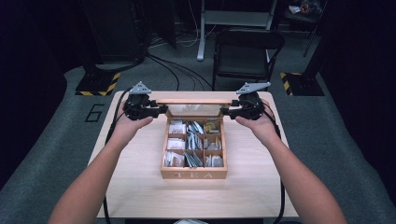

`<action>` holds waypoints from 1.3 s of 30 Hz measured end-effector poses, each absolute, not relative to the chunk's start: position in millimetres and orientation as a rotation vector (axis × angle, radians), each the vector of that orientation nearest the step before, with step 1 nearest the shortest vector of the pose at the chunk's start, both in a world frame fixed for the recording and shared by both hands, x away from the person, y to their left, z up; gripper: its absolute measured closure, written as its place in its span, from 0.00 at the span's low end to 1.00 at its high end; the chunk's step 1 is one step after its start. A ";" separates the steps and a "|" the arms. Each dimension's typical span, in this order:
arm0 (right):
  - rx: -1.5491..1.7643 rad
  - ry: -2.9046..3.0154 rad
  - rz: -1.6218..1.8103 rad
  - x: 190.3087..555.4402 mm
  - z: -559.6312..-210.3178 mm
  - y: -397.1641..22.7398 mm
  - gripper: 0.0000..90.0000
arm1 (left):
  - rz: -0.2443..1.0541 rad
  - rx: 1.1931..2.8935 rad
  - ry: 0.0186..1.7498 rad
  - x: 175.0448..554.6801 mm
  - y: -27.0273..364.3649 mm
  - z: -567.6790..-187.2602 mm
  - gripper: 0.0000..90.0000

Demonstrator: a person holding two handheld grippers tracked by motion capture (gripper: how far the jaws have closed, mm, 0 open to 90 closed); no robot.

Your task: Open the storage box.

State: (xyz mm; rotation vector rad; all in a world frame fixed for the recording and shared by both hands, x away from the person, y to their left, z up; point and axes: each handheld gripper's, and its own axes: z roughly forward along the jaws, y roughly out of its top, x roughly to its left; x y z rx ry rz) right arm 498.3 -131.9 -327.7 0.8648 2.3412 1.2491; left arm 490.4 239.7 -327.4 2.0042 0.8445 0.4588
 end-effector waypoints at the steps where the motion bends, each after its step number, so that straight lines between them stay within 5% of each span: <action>1: 0.877 2.337 1.246 499.4 -329.2 -130.9 0.55 | 0.458 2.004 0.847 491.1 239.6 -327.0 0.64; 39: 0.948 2.291 1.306 539.0 -347.0 -127.4 0.67 | 0.453 1.942 0.905 523.1 239.8 -333.6 0.62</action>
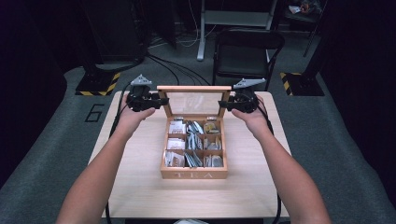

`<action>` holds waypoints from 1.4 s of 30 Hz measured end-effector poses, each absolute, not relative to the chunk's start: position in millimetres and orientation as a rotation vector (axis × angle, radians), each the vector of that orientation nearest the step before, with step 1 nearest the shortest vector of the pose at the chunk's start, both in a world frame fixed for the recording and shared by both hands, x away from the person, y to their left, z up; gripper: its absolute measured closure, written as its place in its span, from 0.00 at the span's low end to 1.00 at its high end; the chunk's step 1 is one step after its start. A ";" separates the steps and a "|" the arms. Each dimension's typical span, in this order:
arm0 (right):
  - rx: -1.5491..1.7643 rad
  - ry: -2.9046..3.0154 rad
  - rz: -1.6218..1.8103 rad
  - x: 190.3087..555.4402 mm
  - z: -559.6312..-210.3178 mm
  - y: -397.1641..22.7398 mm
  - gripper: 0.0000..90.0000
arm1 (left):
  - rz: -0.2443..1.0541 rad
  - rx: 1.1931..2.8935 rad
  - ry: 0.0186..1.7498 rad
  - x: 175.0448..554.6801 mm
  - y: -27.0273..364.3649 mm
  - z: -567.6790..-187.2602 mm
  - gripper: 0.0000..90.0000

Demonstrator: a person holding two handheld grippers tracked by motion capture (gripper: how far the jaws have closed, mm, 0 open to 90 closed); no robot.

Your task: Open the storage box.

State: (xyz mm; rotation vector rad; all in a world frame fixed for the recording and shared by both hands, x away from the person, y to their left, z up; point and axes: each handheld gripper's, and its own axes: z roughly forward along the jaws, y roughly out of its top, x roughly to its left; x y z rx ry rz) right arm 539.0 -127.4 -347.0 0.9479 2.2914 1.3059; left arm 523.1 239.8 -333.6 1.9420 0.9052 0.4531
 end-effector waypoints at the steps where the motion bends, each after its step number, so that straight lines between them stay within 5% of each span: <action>1: 0.950 2.290 1.307 539.4 -347.0 -127.4 0.67 | 0.454 1.940 0.909 524.2 239.7 -335.2 0.62; 33: 1.027 2.249 1.356 557.5 -352.3 -129.2 0.68 | 0.456 1.910 0.924 549.8 235.4 -368.3 0.66; 42: 1.059 2.238 1.345 561.6 -357.1 -125.3 0.62 | 0.451 1.880 0.935 553.8 236.4 -370.7 0.67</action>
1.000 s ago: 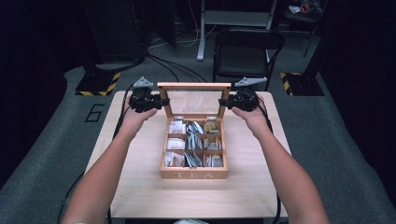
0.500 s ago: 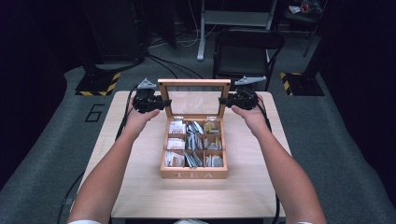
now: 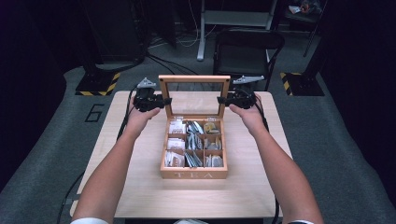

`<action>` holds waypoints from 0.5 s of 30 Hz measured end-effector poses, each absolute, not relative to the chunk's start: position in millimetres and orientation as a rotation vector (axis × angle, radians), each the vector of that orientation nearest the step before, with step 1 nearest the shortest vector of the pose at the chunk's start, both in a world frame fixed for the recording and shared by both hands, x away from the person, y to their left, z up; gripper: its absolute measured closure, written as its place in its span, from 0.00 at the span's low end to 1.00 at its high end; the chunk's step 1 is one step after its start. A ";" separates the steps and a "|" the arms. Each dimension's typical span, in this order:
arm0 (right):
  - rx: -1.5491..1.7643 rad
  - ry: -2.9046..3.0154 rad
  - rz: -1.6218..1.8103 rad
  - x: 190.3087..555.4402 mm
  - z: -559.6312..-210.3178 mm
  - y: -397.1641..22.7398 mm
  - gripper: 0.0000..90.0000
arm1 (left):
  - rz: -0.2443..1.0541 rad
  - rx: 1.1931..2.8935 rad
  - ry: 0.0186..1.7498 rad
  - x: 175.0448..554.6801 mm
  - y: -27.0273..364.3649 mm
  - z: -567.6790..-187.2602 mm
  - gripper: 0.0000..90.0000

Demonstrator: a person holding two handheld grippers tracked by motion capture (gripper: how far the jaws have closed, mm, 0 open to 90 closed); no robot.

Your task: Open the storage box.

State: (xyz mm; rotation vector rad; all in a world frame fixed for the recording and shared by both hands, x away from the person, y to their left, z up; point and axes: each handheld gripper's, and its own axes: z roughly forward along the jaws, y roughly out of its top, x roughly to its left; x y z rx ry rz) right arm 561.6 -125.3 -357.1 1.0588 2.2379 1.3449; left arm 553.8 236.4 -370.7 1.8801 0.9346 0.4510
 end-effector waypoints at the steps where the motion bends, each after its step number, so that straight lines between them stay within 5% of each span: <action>1: 1.054 2.239 1.341 562.3 -357.9 -125.3 0.62 | 0.453 1.878 0.936 554.3 236.4 -370.8 0.67; 15: 1.074 2.255 1.286 569.4 -375.0 -125.2 0.69 | 0.443 1.865 0.943 558.8 238.3 -372.3 0.68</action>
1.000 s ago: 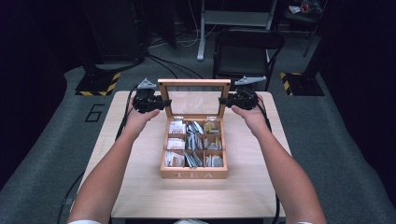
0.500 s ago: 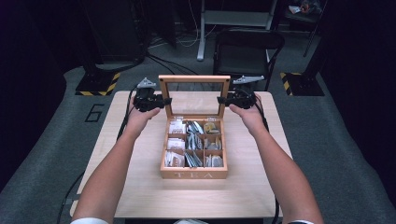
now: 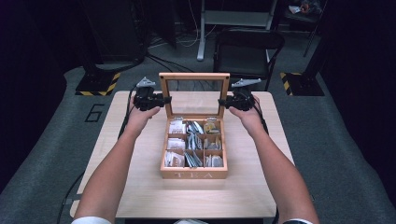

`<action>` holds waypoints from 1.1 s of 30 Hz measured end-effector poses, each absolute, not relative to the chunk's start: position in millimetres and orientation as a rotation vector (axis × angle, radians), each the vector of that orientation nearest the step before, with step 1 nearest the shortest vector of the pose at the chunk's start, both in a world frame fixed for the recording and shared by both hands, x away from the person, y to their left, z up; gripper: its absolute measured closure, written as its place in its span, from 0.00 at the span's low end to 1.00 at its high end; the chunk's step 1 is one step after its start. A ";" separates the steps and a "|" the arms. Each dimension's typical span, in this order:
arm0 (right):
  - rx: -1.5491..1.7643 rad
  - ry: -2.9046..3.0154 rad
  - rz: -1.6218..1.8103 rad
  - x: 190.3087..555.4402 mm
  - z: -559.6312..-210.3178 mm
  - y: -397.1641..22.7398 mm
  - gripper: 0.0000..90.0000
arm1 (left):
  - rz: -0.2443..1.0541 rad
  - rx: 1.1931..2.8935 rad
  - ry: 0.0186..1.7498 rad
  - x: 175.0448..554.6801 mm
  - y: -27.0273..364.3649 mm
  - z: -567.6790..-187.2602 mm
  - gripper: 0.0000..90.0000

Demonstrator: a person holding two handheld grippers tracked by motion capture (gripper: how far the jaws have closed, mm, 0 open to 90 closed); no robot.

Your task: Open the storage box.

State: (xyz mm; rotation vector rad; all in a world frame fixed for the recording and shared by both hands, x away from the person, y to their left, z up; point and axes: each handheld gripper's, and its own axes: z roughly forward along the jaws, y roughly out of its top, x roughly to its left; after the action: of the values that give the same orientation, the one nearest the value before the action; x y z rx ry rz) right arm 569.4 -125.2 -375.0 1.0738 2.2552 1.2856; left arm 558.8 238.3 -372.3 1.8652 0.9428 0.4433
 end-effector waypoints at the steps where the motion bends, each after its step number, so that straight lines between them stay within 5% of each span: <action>1: 1.079 2.256 1.287 570.0 -375.8 -124.8 0.68 | 0.444 1.864 0.943 559.1 238.3 -372.5 0.69; 33: 1.105 2.233 1.319 581.7 -383.1 -123.6 0.69 | 0.418 1.906 0.999 572.4 236.3 -391.2 0.70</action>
State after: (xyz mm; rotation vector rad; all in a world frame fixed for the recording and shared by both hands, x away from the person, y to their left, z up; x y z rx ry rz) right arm 581.7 -123.6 -383.1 1.1055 2.2333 1.3186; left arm 572.4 236.3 -391.2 1.9060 0.9985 0.4181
